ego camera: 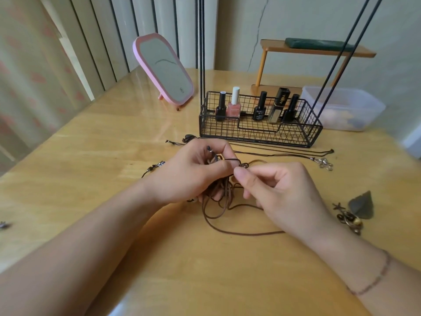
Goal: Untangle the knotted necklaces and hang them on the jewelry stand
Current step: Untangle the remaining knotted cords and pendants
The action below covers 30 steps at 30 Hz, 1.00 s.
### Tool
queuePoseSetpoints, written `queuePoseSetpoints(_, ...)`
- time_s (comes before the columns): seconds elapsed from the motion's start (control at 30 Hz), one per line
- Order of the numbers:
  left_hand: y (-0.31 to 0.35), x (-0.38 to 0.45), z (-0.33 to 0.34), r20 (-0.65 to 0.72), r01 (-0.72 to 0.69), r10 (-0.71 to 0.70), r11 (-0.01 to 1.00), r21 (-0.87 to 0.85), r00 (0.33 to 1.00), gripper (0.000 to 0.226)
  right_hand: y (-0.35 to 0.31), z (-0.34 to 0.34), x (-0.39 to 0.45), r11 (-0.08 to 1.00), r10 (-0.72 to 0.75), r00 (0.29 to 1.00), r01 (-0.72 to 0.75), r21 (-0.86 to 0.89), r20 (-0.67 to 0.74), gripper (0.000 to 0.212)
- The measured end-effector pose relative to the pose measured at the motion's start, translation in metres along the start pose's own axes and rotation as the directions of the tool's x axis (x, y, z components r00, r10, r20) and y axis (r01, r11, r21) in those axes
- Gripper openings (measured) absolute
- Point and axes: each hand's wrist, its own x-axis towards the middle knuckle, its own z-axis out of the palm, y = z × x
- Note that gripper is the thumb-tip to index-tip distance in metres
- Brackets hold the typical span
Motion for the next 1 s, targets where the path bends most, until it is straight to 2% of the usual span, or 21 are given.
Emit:
queuePoseSetpoints(0.13, 0.0, -0.001, 0.004, 0.017, -0.035, 0.035, 0.999, 0.013, 0.999, 0.015, -0.003, 0.0, 0.001, 0.996, 0.075, 0.995, -0.073, 0.042, -0.069, 0.026)
queuePoseSetpoints(0.33, -0.004, -0.001, 0.007, -0.012, 0.011, -0.01, 0.994, 0.109, 1.0, 0.015, 0.003, 0.004, 0.003, 0.987, 0.156, 0.979, -0.148, 0.07, -0.132, 0.017)
queuePoseSetpoints(0.5, -0.005, 0.002, 0.007, -0.026, 0.101, -0.099, 0.991, 0.087, 0.995, 0.014, 0.004, 0.0, 0.001, 0.998, 0.012, 0.992, -0.019, -0.059, -0.126, 0.018)
queuePoseSetpoints(0.6, -0.005, 0.003, 0.005, -0.073, 0.144, -0.138, 0.987, 0.072, 0.988, 0.015, 0.004, -0.001, 0.0, 0.994, -0.104, 0.984, 0.099, -0.043, -0.146, 0.016)
queuePoseSetpoints(0.7, -0.003, 0.003, 0.005, -0.084, 0.192, -0.186, 0.979, 0.073, 0.979, 0.019, 0.005, 0.0, 0.0, 0.966, -0.239, 0.964, 0.249, 0.074, -0.12, 0.009)
queuePoseSetpoints(0.77, -0.001, 0.002, 0.005, -0.086, 0.206, -0.2, 0.976, 0.071, 0.976, 0.021, 0.004, 0.001, 0.0, 0.908, -0.251, 0.967, 0.253, 0.335, -0.05, 0.008)
queuePoseSetpoints(0.83, 0.001, 0.002, 0.005, -0.098, 0.2, -0.192, 0.976, 0.083, 0.976, 0.019, 0.002, 0.0, 0.0, 0.819, -0.173, 0.983, 0.113, 0.563, 0.054, 0.01)
queuePoseSetpoints(0.93, 0.002, 0.001, 0.006, -0.117, 0.21, -0.2, 0.975, 0.077, 0.973, 0.017, 0.004, -0.006, 0.004, 0.69, -0.061, 0.967, -0.138, 0.711, 0.247, 0.007)
queuePoseSetpoints(1.0, 0.002, 0.001, 0.006, -0.127, 0.231, -0.22, 0.97, 0.079, 0.967, 0.018, 0.008, -0.012, 0.006, 0.579, -0.066, 0.947, -0.221, 0.785, 0.315, 0.016)
